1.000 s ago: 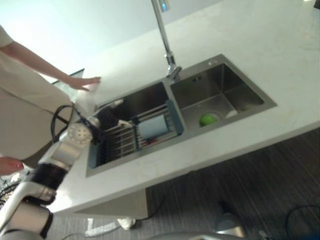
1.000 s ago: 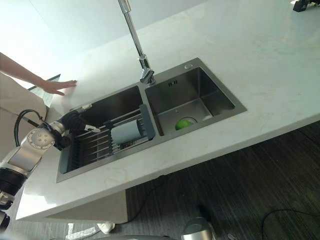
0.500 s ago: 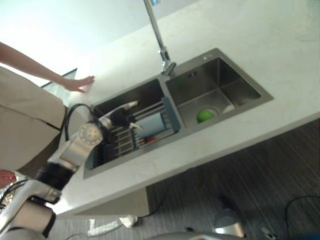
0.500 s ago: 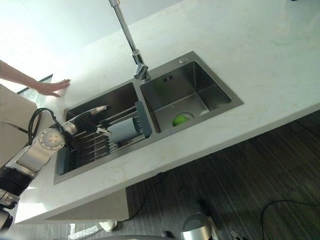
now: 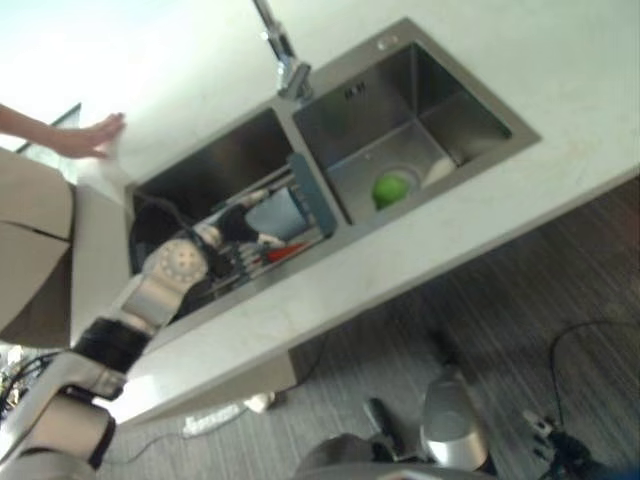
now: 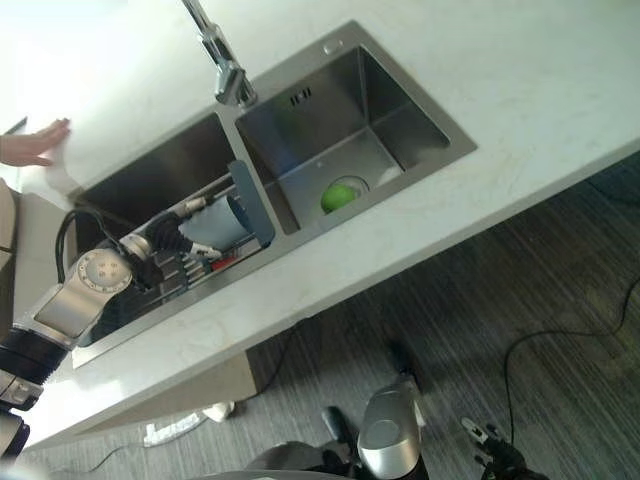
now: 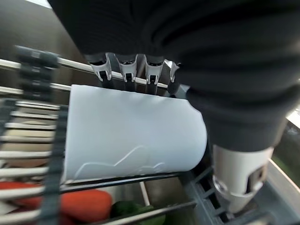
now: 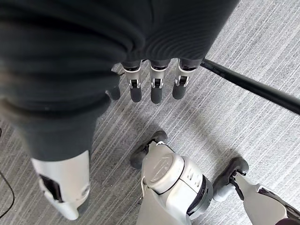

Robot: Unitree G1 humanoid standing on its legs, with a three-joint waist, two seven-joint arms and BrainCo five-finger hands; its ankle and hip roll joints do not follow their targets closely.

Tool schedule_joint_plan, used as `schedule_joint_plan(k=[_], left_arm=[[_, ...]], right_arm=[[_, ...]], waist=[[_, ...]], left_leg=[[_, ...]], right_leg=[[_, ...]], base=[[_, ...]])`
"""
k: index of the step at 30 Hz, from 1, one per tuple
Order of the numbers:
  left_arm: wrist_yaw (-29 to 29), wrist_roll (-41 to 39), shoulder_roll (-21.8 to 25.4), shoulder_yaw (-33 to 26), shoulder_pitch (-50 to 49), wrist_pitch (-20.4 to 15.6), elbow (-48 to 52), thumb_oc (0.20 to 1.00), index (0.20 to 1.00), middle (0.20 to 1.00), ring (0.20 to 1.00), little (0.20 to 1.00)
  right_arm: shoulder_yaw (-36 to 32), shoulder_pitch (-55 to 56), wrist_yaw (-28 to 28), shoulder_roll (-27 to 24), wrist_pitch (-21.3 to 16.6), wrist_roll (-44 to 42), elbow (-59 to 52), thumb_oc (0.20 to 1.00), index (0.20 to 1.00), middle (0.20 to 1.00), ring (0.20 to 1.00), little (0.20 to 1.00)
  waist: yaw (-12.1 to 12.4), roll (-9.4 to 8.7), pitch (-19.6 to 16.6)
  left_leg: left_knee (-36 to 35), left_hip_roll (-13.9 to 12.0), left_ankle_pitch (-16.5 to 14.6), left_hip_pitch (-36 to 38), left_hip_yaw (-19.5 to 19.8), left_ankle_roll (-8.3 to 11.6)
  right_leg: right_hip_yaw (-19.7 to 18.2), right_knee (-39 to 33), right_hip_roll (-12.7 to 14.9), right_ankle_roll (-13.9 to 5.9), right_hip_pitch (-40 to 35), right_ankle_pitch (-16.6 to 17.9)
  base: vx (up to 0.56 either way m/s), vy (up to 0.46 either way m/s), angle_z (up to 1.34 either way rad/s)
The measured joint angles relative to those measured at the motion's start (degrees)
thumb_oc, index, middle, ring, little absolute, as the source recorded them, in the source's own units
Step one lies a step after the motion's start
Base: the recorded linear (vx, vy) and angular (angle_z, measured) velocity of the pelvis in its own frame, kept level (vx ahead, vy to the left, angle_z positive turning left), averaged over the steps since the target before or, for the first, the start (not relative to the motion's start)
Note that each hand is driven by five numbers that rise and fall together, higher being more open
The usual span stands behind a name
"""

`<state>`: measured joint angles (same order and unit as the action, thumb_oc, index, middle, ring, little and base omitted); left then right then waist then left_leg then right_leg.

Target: Place the dishes in the dishwasher.

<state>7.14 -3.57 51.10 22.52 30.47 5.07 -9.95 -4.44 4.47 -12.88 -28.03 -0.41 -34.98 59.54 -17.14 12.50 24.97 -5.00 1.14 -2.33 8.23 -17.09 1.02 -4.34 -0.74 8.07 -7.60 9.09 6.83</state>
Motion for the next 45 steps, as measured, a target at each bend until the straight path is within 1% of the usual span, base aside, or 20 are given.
schedule_joint_plan(k=[3,4,6,7,8,10,11,14,15,18,19,24,30,31,32,33,36,40,42,45], left_arm=[[-1.95,-0.02,0.08,-0.12,2.41,0.1,-3.4,1.0,1.0,1.0,1.0,1.0],[-2.17,-0.02,0.12,-0.14,2.53,0.09,-3.85,1.0,1.0,1.0,1.0,1.0],[-2.92,0.0,0.24,-0.18,3.61,-0.13,-3.8,1.0,1.0,1.0,1.0,1.0],[-3.39,0.06,0.33,-0.15,3.96,-0.21,-3.82,1.0,1.0,1.0,1.0,1.0],[-4.39,0.17,0.46,-0.21,4.18,-0.62,-3.8,1.0,1.0,1.0,1.0,1.0],[-5.56,0.37,0.63,0.01,5.23,-1.29,-4.22,1.0,1.0,1.0,1.0,1.0],[-6.31,1.02,0.87,0.06,5.76,-1.69,-4.95,1.0,1.0,1.0,1.0,1.0],[-7.77,2.87,1.52,-0.09,7.59,-2.26,-6.38,1.0,1.0,1.0,1.0,1.0],[-8.15,3.92,1.52,-0.14,8.03,-2.3,-7.06,1.0,1.0,1.0,1.0,1.0],[-8.57,5.36,1.48,-0.12,8.29,-2.36,-8.11,1.0,1.0,1.0,1.0,1.0],[-8.64,6.61,1.44,-0.13,8.3,-2.34,-8.54,0.2,0.2,0.2,0.2,0.2],[-7.42,11.53,1.41,-0.12,8.91,-1.51,-10.46,0.2,0.2,0.2,0.2,0.2],[-5.36,11.57,1.93,0.01,8.56,0.67,-10.47,0.2,0.2,0.2,0.2,0.2],[-5.28,11.63,2.28,0.0,8.4,0.92,-10.46,0.216,0.216,0.216,0.216,0.216],[-5.28,12.1,2.66,-0.04,8.36,1.17,-10.45,0.667,0.667,0.667,0.667,0.667],[-5.29,12.42,2.78,-0.08,8.33,1.34,-10.33,1.0,1.0,1.0,1.0,1.0],[-5.3,13.65,2.79,0.02,8.34,2.61,-10.44,1.0,1.0,1.0,1.0,1.0],[-6.98,13.77,2.38,-0.16,6.84,2.2,-9.97,1.0,1.0,1.0,1.0,1.0],[-7.51,13.91,2.18,-0.11,4.41,2.06,-8.41,1.0,1.0,1.0,1.0,1.0],[-8.86,16.26,1.76,-0.16,0.17,2.15,-8.15,1.0,1.0,1.0,1.0,1.0]], right_arm=[[1.79,-1.44,0.03,0.01,0.09,-0.05,-1.22,1.0,1.0,1.0,1.0,1.0],[1.9,-1.64,0.1,0.01,0.11,-0.09,-1.82,1.0,1.0,1.0,1.0,1.0],[3.16,-1.93,0.22,-0.29,0.15,-0.12,-2.85,1.0,1.0,1.0,1.0,1.0],[4.1,-2.2,0.25,-0.54,0.15,-0.28,-3.16,1.0,1.0,1.0,1.0,1.0],[4.56,-2.65,0.33,-0.69,0.19,-1.28,-3.9,1.0,1.0,1.0,1.0,1.0],[4.62,-3.85,0.83,-0.66,0.26,-2.29,-4.36,1.0,1.0,1.0,1.0,1.0],[5.05,-4.5,0.97,-0.82,0.12,-2.35,-4.48,1.0,1.0,1.0,1.0,1.0],[6.2,-5.59,1.07,-0.86,0.14,-2.76,-4.49,1.0,1.0,1.0,1.0,1.0],[6.26,-5.62,1.08,-0.53,0.15,-3.46,-4.49,1.0,1.0,1.0,1.0,1.0],[6.3,-5.63,1.3,-0.6,0.08,-4.04,-4.53,1.0,1.0,1.0,1.0,1.0],[6.62,-5.69,1.37,-0.59,0.06,-4.54,-4.85,1.0,1.0,1.0,1.0,1.0],[8.12,-5.89,1.45,-0.96,-0.09,-5.12,-7.2,1.0,1.0,1.0,1.0,1.0],[8.37,-5.9,1.42,-1.03,0.02,-6.33,-7.33,1.0,1.0,1.0,1.0,1.0],[8.35,-5.9,1.42,-1.03,0.01,-6.35,-7.36,1.0,1.0,1.0,1.0,1.0],[8.36,-5.89,1.44,-1.0,0.06,-6.34,-7.35,1.0,1.0,1.0,1.0,1.0],[8.36,-5.88,1.44,-0.94,0.09,-6.34,-7.31,1.0,1.0,1.0,1.0,1.0],[8.36,-5.89,1.43,-0.87,0.06,-6.34,-7.33,1.0,1.0,1.0,1.0,1.0],[8.44,-5.88,1.46,-0.34,0.13,-6.21,-7.16,1.0,1.0,1.0,1.0,1.0],[8.43,-5.8,1.49,-0.25,0.26,-6.19,-6.97,1.0,1.0,1.0,1.0,1.0],[8.34,-5.79,1.5,0.84,0.28,-5.53,-5.39,1.0,1.0,1.0,1.0,1.0]], waist=[[0.01,-0.08,1.24],[0.12,-0.11,1.3],[0.34,-0.28,1.73],[0.44,-0.52,2.1],[0.73,-0.74,2.24],[1.03,-1.33,3.09],[1.11,-1.67,3.31],[2.45,-2.24,3.7],[2.39,-2.34,3.77],[2.43,-2.38,3.79],[2.45,-2.37,3.78],[2.46,-2.35,3.76],[3.64,-2.4,3.74],[3.7,-2.42,3.72],[3.84,-2.42,3.72],[3.99,-2.43,3.71],[4.0,-2.52,3.65],[3.86,-2.65,3.46],[3.85,-2.72,2.33],[4.08,-3.28,-0.37]], left_leg=[[0.0,0.19,-0.03,-0.58,0.56,-0.03],[0.0,0.24,-0.03,-0.75,0.75,-0.02],[0.01,0.21,-0.03,-1.3,0.73,-0.02],[0.03,0.2,-0.03,-1.41,0.69,-0.02],[0.17,0.15,-0.06,-2.16,0.68,-0.02],[0.11,0.15,-0.06,-2.43,0.71,-0.03],[0.15,0.21,-0.04,-2.93,0.57,-0.05],[0.67,0.53,0.14,-4.75,-0.82,-0.3],[0.91,0.47,0.13,-5.04,-0.8,-0.29],[0.91,0.61,0.11,-5.04,-0.84,-0.27],[0.94,0.53,0.11,-5.04,-0.83,-0.26],[0.98,0.39,0.15,-4.88,-0.74,-0.22],[0.95,0.4,0.21,-4.14,-0.55,-0.13],[0.93,0.4,0.21,-4.11,-0.54,-0.13],[0.9,0.4,0.21,-4.12,-0.54,-0.12],[0.9,0.4,0.22,-4.08,-0.54,-0.12],[0.91,0.35,0.22,-4.06,-0.54,-0.12],[0.73,0.01,0.22,-3.23,-0.52,-0.11],[0.01,-0.2,0.31,-2.15,-0.57,0.03],[0.02,-0.56,0.37,-1.87,-0.47,0.14]], right_leg=[[0.03,-0.94,0.16,0.07,0.96,1.33],[-0.1,-1.09,0.07,-0.55,1.23,2.14],[-0.19,-1.3,-0.11,-0.06,1.41,3.04],[-0.24,-1.26,-0.16,0.06,1.55,3.22],[-0.38,-1.27,-0.11,-0.57,2.31,2.81],[-0.25,-1.49,0.0,-0.38,2.54,2.98],[0.12,-1.53,0.31,0.06,3.48,2.7],[0.96,-2.28,0.99,-0.25,5.16,3.15],[2.17,-2.6,1.28,-0.26,5.21,3.19],[2.39,-3.46,1.45,0.36,4.8,5.37],[2.48,-3.47,1.36,0.7,4.79,5.67],[2.62,-4.24,1.23,0.97,4.17,6.27],[3.22,-4.25,1.44,0.98,3.27,6.27],[3.29,-4.25,1.48,1.0,3.21,6.25],[3.34,-4.25,1.51,1.0,3.21,6.25],[3.35,-4.25,1.52,1.0,3.15,6.25],[3.38,-4.25,1.48,1.0,3.13,6.25],[3.72,-4.24,1.14,1.18,2.34,6.23],[3.73,-4.25,0.78,1.53,1.61,5.92],[5.34,-4.27,0.91,1.66,1.04,5.73]], base=[[-0.11,-0.001,-0.29],[-0.11,0.001,-0.18],[-0.11,0.012,-0.09],[-0.08,0.014,-0.01],[-0.08,0.012,0.03],[-0.12,0.003,0.0],[-0.11,-0.016,-0.1],[-0.07,-0.014,-0.2],[-0.03,-0.005,-0.08],[-0.03,-0.002,0.0],[-0.03,0.001,-0.01],[-0.04,-0.001,0.01],[-0.01,-0.003,0.02],[-0.01,-0.001,0.04],[0.0,0.0,0.0],[0.0,0.0,0.0],[0.0,0.0,0.0],[0.0,0.0,0.0],[0.0,-0.005,-0.02],[0.02,0.003,0.1]])
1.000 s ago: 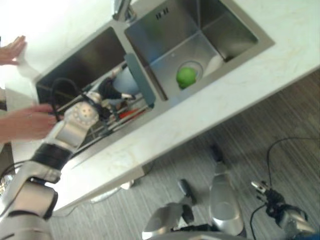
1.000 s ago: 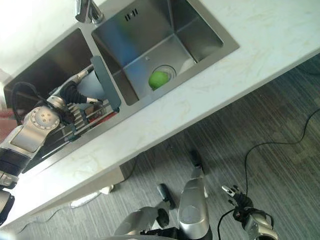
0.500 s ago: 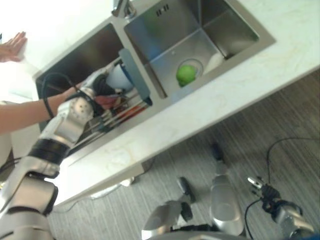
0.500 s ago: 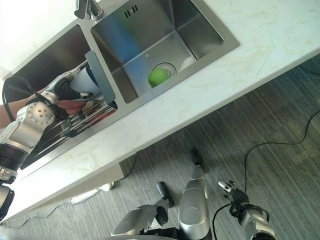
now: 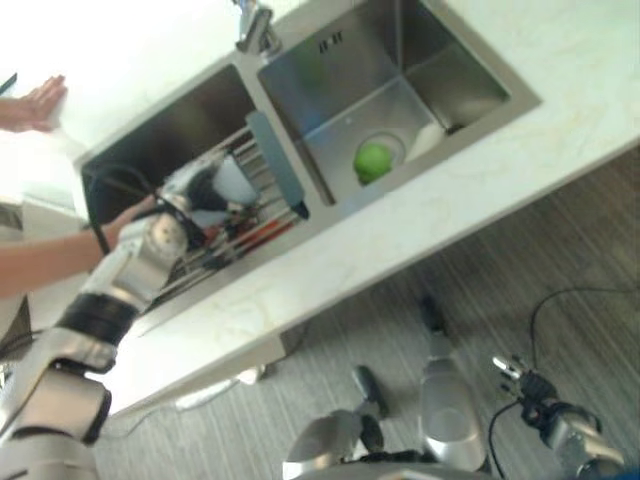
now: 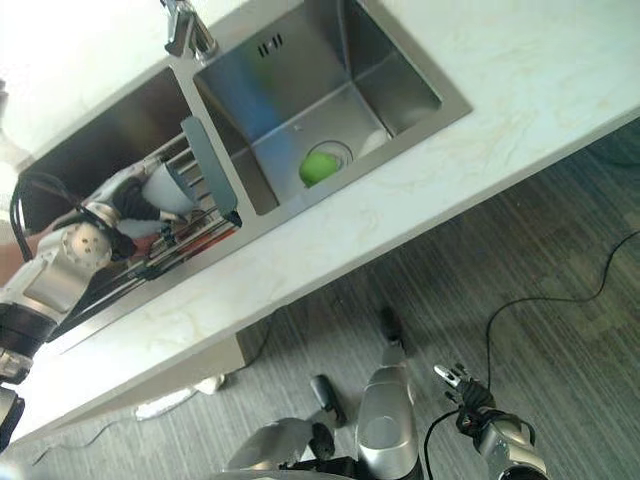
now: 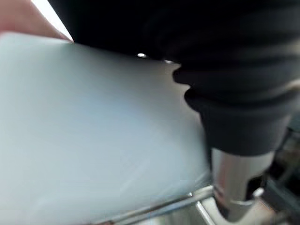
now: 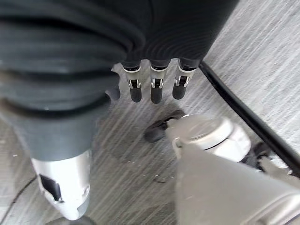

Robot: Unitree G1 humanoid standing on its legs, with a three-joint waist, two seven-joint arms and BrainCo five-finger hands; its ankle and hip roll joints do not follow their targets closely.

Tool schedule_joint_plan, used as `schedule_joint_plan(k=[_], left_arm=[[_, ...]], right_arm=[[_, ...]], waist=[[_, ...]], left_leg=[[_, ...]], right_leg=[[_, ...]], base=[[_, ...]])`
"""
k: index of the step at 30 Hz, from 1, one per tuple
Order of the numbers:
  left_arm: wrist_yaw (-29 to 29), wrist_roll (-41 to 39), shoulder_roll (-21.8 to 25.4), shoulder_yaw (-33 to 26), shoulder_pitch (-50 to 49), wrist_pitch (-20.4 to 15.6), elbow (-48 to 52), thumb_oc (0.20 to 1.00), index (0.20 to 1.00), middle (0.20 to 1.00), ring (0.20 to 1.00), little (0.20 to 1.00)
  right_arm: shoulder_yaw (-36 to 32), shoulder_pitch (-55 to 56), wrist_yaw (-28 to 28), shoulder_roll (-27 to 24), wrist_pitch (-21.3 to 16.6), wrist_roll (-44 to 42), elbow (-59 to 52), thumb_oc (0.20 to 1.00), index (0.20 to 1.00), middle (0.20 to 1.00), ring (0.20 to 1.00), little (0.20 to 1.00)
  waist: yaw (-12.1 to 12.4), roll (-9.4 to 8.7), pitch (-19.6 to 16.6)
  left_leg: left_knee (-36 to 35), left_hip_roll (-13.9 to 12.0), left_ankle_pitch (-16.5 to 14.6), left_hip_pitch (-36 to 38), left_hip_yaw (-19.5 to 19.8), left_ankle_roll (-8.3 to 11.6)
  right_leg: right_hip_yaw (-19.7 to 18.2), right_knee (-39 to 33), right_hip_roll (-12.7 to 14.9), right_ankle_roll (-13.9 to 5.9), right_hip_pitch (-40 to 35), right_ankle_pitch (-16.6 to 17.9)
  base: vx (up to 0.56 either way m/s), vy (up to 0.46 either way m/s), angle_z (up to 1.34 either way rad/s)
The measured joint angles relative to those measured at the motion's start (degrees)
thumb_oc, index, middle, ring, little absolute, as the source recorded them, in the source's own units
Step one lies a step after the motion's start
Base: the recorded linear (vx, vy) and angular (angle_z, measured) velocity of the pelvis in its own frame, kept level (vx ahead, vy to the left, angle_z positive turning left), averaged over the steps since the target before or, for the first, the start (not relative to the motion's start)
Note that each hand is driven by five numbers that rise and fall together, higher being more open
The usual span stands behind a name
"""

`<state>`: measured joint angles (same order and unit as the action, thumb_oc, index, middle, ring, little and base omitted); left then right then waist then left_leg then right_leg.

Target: Place the dishes in the dishwasher.

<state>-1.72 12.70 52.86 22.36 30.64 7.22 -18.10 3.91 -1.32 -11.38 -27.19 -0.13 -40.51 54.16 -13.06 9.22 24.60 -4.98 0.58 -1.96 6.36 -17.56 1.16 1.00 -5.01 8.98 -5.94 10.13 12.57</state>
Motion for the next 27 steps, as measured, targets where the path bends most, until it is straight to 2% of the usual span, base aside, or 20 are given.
schedule_joint_plan(k=[3,4,7,10,17,18,23,27], left_arm=[[-0.22,0.8,-0.11,-0.38,-5.35,0.24,-0.07,1.0,1.0,1.0,1.0,1.0],[-0.69,2.52,-0.11,-2.56,-8.39,0.07,1.27,1.0,1.0,1.0,1.0,1.0],[-1.04,2.53,-0.34,-4.86,-11.58,0.08,3.81,1.0,1.0,1.0,1.0,1.0],[-1.1,2.63,-0.7,-6.21,-14.39,0.02,5.99,1.0,1.0,1.0,1.0,1.0],[-3.12,2.66,-1.64,-11.5,-22.99,-0.08,11.49,1.0,1.0,1.0,1.0,1.0],[-3.94,2.76,-1.65,-12.3,-23.51,-0.24,11.62,1.0,1.0,1.0,1.0,1.0],[-10.1,4.24,-1.65,-20.23,-29.22,-4.74,14.68,1.0,1.0,1.0,1.0,1.0],[-13.29,4.08,-3.05,-21.5,-32.43,-7.91,16.91,1.0,1.0,1.0,1.0,1.0]], right_arm=[[-0.1,1.67,0.22,0.81,0.95,1.07,1.73,1.0,1.0,1.0,1.0,1.0],[-0.15,3.3,0.59,1.75,0.99,1.89,3.42,1.0,1.0,1.0,1.0,1.0],[-0.38,5.17,0.61,2.56,1.02,3.43,5.02,1.0,1.0,1.0,1.0,1.0],[-1.94,6.13,0.61,3.69,1.01,4.31,6.49,1.0,1.0,1.0,1.0,1.0],[-4.77,8.63,0.65,4.99,1.05,4.77,9.58,1.0,1.0,1.0,1.0,1.0],[-4.8,8.79,0.64,5.14,1.07,5.21,9.63,1.0,1.0,1.0,1.0,1.0],[-4.65,10.1,0.46,9.08,0.99,6.83,12.19,1.0,1.0,1.0,1.0,1.0],[-4.49,11.21,0.32,10.92,0.96,6.9,12.75,1.0,1.0,1.0,1.0,1.0]], waist=[[0.74,0.18,-1.26],[2.11,0.37,-3.34],[2.95,0.54,-5.71],[3.92,0.39,-9.07],[7.92,-0.01,-15.08],[8.06,-0.37,-15.4],[11.11,-4.47,-18.49],[12.84,-6.05,-19.98]], left_leg=[[-0.01,-0.63,-0.03,1.9,1.36,0.05],[-0.01,-0.97,-0.02,2.16,2.08,0.06],[-0.02,-1.39,-0.14,3.81,3.31,0.19],[-0.05,-1.79,-0.19,4.58,4.51,0.25],[-0.42,-3.43,-0.64,5.75,6.07,0.99],[-0.42,-3.43,-0.63,5.78,6.21,1.0],[-0.42,-3.84,-0.51,5.87,7.98,1.15],[-0.42,-3.99,-0.4,5.78,9.47,1.3]], right_leg=[[1.99,-0.06,0.02,0.23,-2.7,-0.74],[3.54,-0.01,0.28,0.35,-3.5,-0.97],[5.4,-0.21,0.35,-0.23,-6.01,-1.45],[7.22,-0.36,0.52,0.13,-7.62,-2.36],[10.67,-0.38,-0.34,0.14,-10.12,-2.62],[10.84,-0.38,-0.34,0.14,-10.25,-2.64],[12.68,-0.38,-0.34,0.59,-11.42,-3.19],[14.04,-0.36,-0.27,0.44,-12.18,-3.52]], base=[[0.04,-0.005,0.26],[0.04,-0.016,0.39],[0.03,-0.026,0.3],[0.04,-0.035,0.22],[-0.01,-0.031,0.12],[-0.03,-0.052,0.17],[-0.03,-0.044,0.19],[-0.04,-0.027,0.19]])
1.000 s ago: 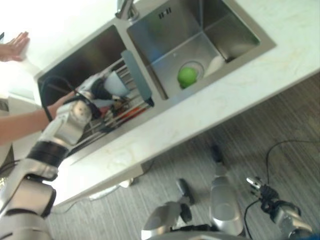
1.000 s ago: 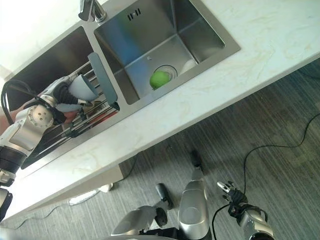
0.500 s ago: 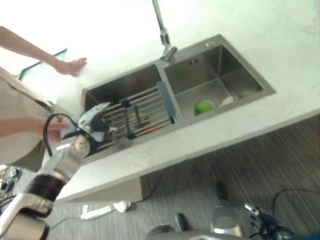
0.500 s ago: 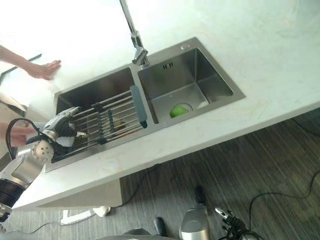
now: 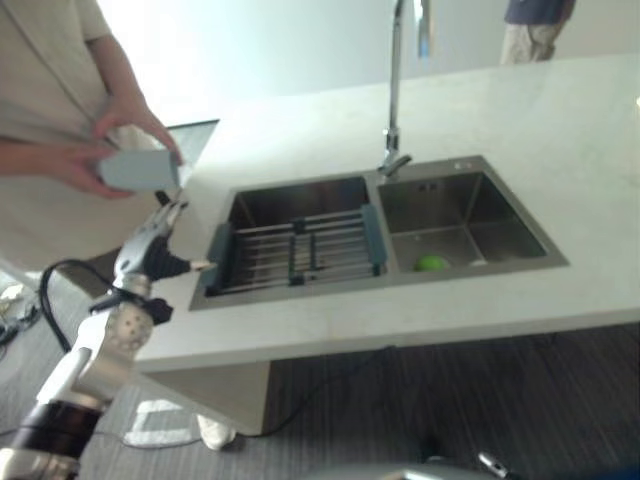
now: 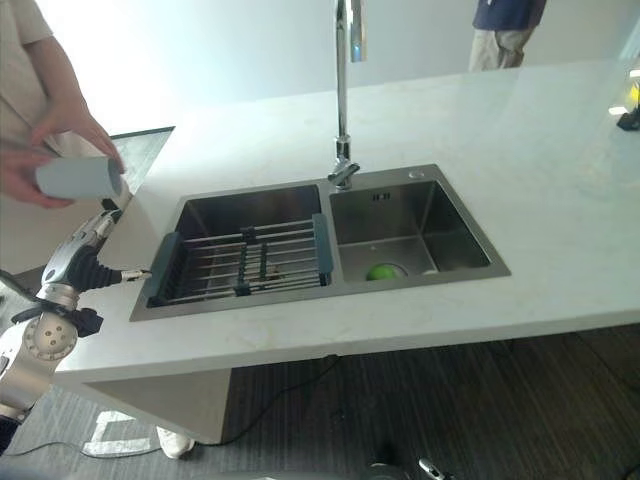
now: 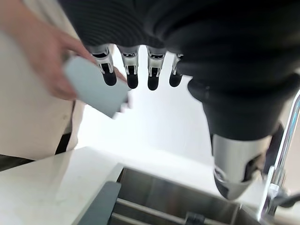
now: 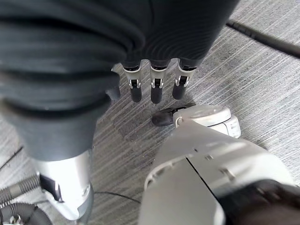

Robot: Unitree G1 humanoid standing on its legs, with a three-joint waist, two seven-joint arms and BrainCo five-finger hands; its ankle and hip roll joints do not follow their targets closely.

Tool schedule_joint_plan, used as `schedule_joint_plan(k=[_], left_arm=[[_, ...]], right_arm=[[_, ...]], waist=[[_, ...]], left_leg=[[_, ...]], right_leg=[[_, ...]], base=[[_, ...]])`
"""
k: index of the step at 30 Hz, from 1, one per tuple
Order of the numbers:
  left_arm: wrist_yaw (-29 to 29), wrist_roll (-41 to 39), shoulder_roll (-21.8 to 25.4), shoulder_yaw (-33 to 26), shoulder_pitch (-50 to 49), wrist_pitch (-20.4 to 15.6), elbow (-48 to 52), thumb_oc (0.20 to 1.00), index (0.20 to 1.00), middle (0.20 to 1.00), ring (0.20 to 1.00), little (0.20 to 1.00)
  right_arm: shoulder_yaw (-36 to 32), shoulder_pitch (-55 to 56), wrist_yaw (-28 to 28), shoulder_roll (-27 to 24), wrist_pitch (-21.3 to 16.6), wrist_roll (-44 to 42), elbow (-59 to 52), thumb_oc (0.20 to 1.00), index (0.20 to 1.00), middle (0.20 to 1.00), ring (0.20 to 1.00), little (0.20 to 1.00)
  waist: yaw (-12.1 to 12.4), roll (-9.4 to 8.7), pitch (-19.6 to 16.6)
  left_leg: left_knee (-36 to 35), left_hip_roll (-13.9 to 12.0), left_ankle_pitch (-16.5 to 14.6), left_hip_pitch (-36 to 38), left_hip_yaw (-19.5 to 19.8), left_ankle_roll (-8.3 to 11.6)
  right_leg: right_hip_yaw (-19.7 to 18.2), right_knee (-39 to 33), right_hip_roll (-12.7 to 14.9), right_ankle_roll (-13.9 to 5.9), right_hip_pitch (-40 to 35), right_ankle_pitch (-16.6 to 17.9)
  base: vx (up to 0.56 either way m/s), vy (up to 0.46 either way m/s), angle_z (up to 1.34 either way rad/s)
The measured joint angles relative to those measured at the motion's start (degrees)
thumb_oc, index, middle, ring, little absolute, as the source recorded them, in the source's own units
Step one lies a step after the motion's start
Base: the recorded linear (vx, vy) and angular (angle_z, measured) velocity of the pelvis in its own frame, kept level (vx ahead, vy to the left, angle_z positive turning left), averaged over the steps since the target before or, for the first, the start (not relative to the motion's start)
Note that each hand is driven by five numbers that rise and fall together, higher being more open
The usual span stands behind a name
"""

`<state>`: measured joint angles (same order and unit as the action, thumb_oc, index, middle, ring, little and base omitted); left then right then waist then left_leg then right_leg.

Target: Place the dishes in the dishwasher.

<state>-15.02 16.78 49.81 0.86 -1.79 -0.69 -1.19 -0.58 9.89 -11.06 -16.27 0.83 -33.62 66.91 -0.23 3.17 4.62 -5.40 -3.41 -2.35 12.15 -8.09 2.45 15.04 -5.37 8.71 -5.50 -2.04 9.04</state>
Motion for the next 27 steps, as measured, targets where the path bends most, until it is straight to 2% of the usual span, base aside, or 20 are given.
schedule_joint_plan(k=[1,4,8,23,27], left_arm=[[-0.66,-0.07,-0.89,-0.58,-0.81,-0.77,0.59,1.0,1.0,1.0,1.0,1.0],[-1.75,-0.06,-5.01,-1.91,-2.37,-2.5,1.67,1.0,1.0,1.0,1.0,1.0],[-1.97,0.16,-5.04,-1.99,-2.65,-3.5,1.66,1.0,1.0,1.0,1.0,1.0],[-3.33,-0.09,-4.83,-3.19,-1.77,-7.41,3.41,1.0,1.0,1.0,1.0,1.0],[-0.15,-0.11,-3.02,-2.95,0.41,-7.48,3.24,1.0,1.0,1.0,1.0,1.0]], right_arm=[[0.05,-0.07,-0.05,0.26,-0.02,0.01,-0.02,1.0,1.0,1.0,1.0,1.0],[0.06,0.11,-0.41,0.32,0.0,0.05,-0.03,1.0,1.0,1.0,1.0,1.0],[0.06,-0.14,-0.48,0.12,-0.02,0.44,-0.02,1.0,1.0,1.0,1.0,1.0],[0.03,0.32,-0.99,0.12,-0.01,0.48,2.34,1.0,1.0,1.0,1.0,1.0],[0.08,0.41,-1.15,0.1,0.0,0.5,2.34,1.0,1.0,1.0,1.0,1.0]], waist=[[0.84,-0.16,-0.1],[0.98,-0.31,-0.22],[2.07,-0.41,-0.24],[1.88,-1.7,-0.19],[1.17,-1.62,-0.22]], left_leg=[[0.0,-0.08,0.0,0.0,0.07,0.0],[0.0,-0.29,0.09,0.07,1.42,0.14],[0.0,-0.71,0.21,-0.03,1.6,0.37],[0.0,-0.8,0.14,-0.37,1.73,0.33],[0.0,-0.79,0.11,-0.28,1.46,0.39]], right_leg=[[0.08,0.0,-0.04,0.01,-0.07,0.0],[1.25,0.0,-0.06,0.27,-0.87,-0.11],[1.42,-0.01,-0.4,0.1,-0.87,-0.41],[1.4,-0.01,-0.46,-0.09,-0.6,-0.62],[1.23,-0.01,-0.5,-0.1,-0.54,-0.65]], base=[[-0.04,-0.031,0.08],[-0.03,-0.031,0.2],[-0.01,-0.007,0.02],[0.0,0.001,0.0],[0.07,0.013,-0.03]])
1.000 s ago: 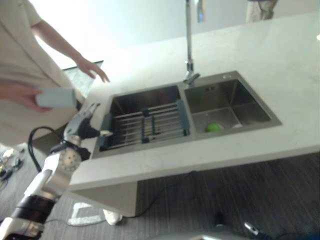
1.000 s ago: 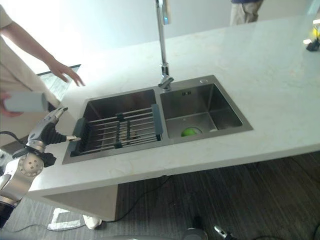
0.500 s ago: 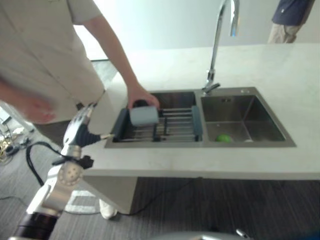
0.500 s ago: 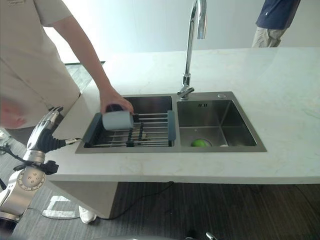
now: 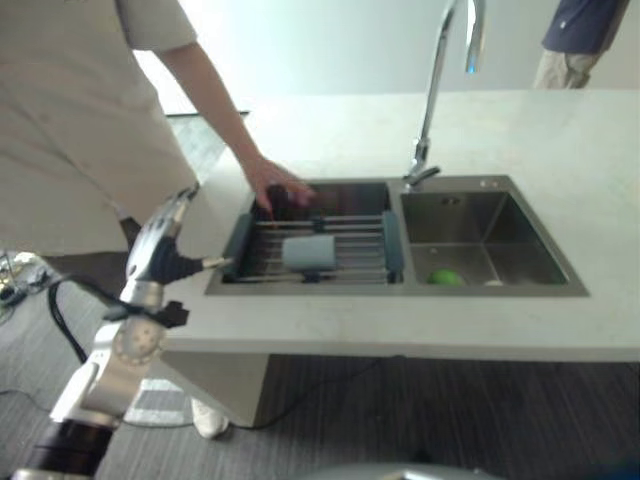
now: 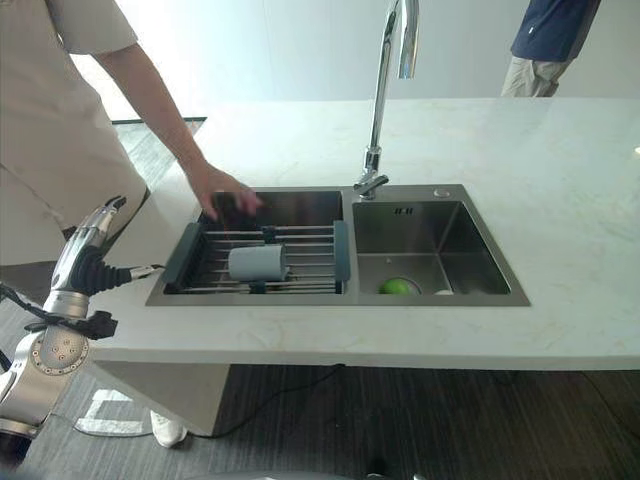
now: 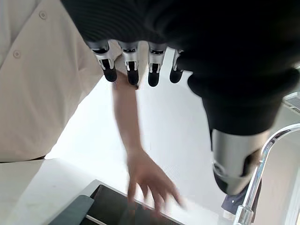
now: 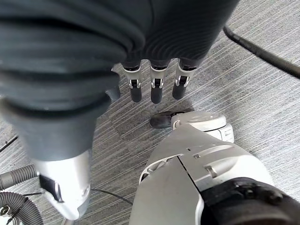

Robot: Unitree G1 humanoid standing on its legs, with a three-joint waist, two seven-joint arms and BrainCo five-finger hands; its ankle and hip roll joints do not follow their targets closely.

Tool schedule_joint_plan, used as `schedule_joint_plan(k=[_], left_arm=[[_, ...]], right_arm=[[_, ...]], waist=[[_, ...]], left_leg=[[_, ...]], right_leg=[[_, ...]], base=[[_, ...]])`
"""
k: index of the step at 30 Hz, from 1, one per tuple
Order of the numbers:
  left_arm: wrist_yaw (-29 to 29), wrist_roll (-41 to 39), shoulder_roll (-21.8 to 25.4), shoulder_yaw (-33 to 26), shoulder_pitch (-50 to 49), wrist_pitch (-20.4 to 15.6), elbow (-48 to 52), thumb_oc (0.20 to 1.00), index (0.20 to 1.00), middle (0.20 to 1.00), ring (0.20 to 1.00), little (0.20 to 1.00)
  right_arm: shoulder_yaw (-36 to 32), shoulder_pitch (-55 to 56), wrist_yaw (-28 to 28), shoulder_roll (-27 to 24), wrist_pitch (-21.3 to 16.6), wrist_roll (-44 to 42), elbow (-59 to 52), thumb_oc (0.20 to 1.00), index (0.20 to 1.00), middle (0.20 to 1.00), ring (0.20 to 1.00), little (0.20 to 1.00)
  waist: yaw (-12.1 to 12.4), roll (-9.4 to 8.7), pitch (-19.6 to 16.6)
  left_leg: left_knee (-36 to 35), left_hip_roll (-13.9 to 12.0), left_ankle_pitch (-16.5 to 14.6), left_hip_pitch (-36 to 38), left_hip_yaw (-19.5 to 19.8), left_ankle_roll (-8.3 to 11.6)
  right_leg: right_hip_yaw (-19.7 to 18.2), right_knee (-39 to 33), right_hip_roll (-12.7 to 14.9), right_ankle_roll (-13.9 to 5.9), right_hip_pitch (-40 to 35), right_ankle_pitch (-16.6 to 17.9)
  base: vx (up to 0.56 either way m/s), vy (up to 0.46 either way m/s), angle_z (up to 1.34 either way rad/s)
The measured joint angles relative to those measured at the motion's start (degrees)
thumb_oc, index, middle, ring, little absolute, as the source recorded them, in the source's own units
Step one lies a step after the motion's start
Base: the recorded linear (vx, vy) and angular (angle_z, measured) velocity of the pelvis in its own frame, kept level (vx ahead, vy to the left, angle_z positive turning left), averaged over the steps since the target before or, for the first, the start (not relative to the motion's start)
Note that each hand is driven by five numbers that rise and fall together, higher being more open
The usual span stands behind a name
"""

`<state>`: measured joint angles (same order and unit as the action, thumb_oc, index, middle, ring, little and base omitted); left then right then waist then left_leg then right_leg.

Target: Place the dishes in the dishwasher.

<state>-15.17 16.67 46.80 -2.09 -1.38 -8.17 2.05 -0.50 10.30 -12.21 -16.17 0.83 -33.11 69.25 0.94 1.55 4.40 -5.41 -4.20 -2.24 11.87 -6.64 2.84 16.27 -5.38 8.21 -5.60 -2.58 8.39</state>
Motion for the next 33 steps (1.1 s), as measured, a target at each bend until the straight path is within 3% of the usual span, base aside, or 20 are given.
schedule_joint_plan(k=[6,13,17,25,29,33], left_arm=[[6.66,-0.41,4.03,1.76,2.35,-0.64,-0.02,1.0,1.0,1.0,1.0,1.0],[12.58,-2.73,7.82,3.94,6.23,-0.19,-1.52,1.0,1.0,1.0,1.0,1.0],[16.17,-4.45,8.71,5.48,7.93,0.83,-4.12,1.0,1.0,1.0,1.0,1.0],[19.72,-6.62,8.13,15.06,15.55,3.71,-12.12,1.0,1.0,1.0,1.0,1.0],[19.65,-6.62,7.95,15.68,17.58,4.48,-14.6,1.0,1.0,1.0,1.0,1.0],[17.78,-6.75,7.22,16.35,21.59,4.85,-18.12,1.0,1.0,1.0,1.0,1.0]], right_arm=[[-0.02,0.72,-0.87,-0.35,0.11,0.64,0.04,1.0,1.0,1.0,1.0,1.0],[0.08,1.51,-1.15,-2.22,1.18,0.62,-0.34,1.0,1.0,1.0,1.0,1.0],[0.35,2.01,-1.21,-3.54,1.31,0.5,-1.61,1.0,1.0,1.0,1.0,1.0],[2.2,1.1,-1.31,-6.69,2.44,0.39,-6.07,1.0,1.0,1.0,1.0,1.0],[2.18,-0.28,-1.26,-6.87,2.5,0.34,-7.53,1.0,1.0,1.0,1.0,1.0],[2.45,-2.68,-1.19,-7.69,2.55,-0.85,-10.52,1.0,1.0,1.0,1.0,1.0]], waist=[[-2.03,1.19,-0.37],[-2.77,1.51,-0.39],[-4.87,2.54,0.09],[-7.21,4.63,4.43],[-8.62,4.62,7.14],[-9.61,4.5,12.14]], left_leg=[[0.0,-0.02,-0.09,0.16,-0.34,0.11],[0.0,0.11,-0.13,-0.8,-1.8,0.16],[0.0,0.37,-0.07,-1.87,-2.13,0.19],[0.0,0.79,-0.15,-2.24,-3.98,0.11],[0.35,1.39,-0.04,-2.8,-5.16,-0.04],[0.37,1.75,0.01,-4.14,-6.62,-0.12]], right_leg=[[-0.29,0.0,-0.12,-0.02,0.06,-0.01],[-2.02,0.0,-0.35,-0.04,1.98,0.41],[-3.28,-0.01,-0.74,0.26,3.64,0.88],[-5.26,0.0,-0.76,0.08,5.15,1.56],[-6.56,0.01,-0.56,0.09,6.76,2.15],[-8.32,0.28,-0.54,0.69,8.62,3.44]], base=[[0.09,0.01,-0.03],[0.05,0.013,-0.12],[0.03,0.042,-0.14],[0.02,0.032,-0.12],[-0.01,0.04,-0.18],[-0.1,0.042,-0.19]])
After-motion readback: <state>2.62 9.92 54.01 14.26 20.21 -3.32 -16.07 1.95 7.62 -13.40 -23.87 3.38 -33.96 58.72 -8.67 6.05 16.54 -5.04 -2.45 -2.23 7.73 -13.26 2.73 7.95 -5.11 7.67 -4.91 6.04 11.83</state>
